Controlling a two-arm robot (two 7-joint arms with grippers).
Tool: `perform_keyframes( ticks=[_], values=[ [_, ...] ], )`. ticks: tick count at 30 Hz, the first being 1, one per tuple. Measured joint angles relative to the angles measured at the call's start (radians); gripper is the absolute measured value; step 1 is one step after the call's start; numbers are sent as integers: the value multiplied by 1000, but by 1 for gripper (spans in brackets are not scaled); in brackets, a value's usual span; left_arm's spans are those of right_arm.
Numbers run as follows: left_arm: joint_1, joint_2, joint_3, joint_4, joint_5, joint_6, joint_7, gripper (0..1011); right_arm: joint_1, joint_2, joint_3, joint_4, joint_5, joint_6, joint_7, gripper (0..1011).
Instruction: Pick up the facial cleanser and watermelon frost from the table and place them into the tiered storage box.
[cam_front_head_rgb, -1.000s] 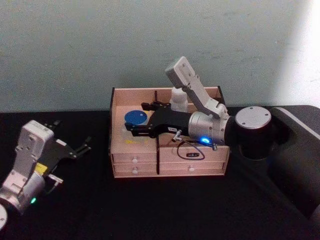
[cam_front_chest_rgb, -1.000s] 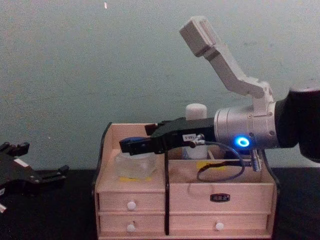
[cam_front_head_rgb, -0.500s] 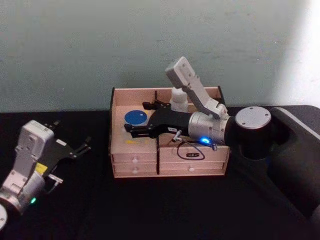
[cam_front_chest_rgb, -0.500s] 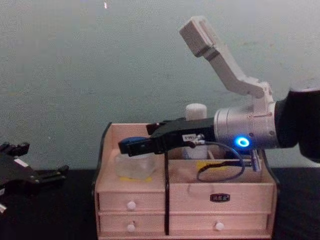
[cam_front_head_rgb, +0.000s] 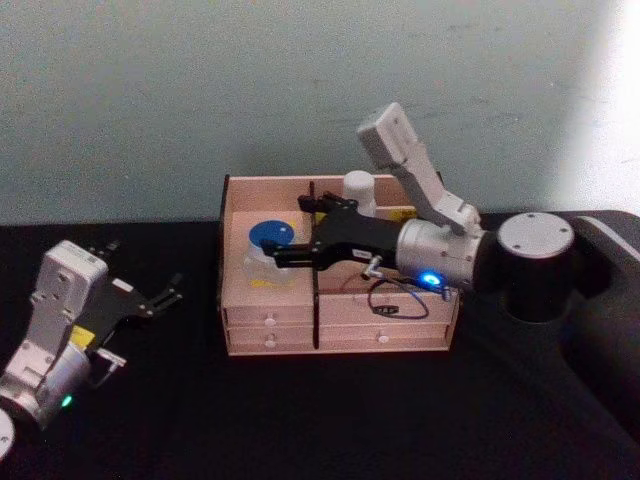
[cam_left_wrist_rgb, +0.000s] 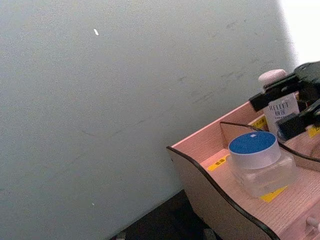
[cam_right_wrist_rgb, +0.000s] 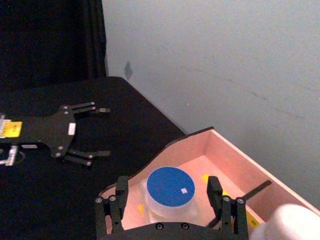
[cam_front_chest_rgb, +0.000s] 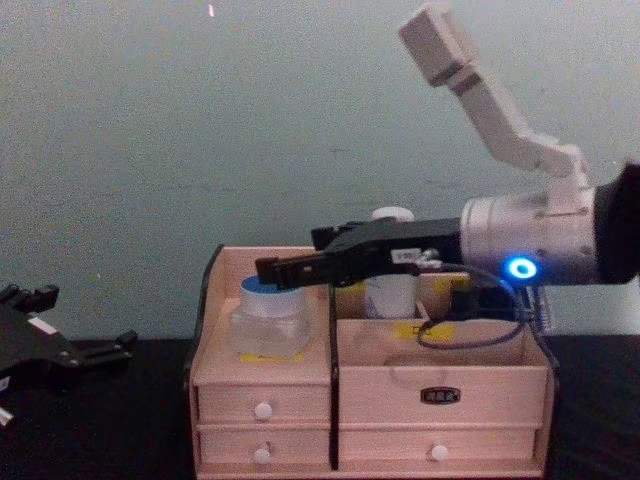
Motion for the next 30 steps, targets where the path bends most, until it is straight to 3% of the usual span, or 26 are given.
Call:
perform_keyframes(
  ticks=[8,10,15,21,30],
  values=[
    [0,0,0,0,0,0,0,1002,-76,84,42,-151,53,9,0,1002],
    [0,0,0,0,0,0,0,1001,-116,121,70,-215,81,7,-16,1003],
    [0,0,0,0,0,0,0,1001,-176,171,112,-292,114,-1,-55,1003],
    [0,0,0,0,0,0,0,1001,-252,225,163,-351,139,-16,-112,1003],
    [0,0,0,0,0,0,0,1002,-354,267,240,-388,161,-33,-195,1002]
  ],
)
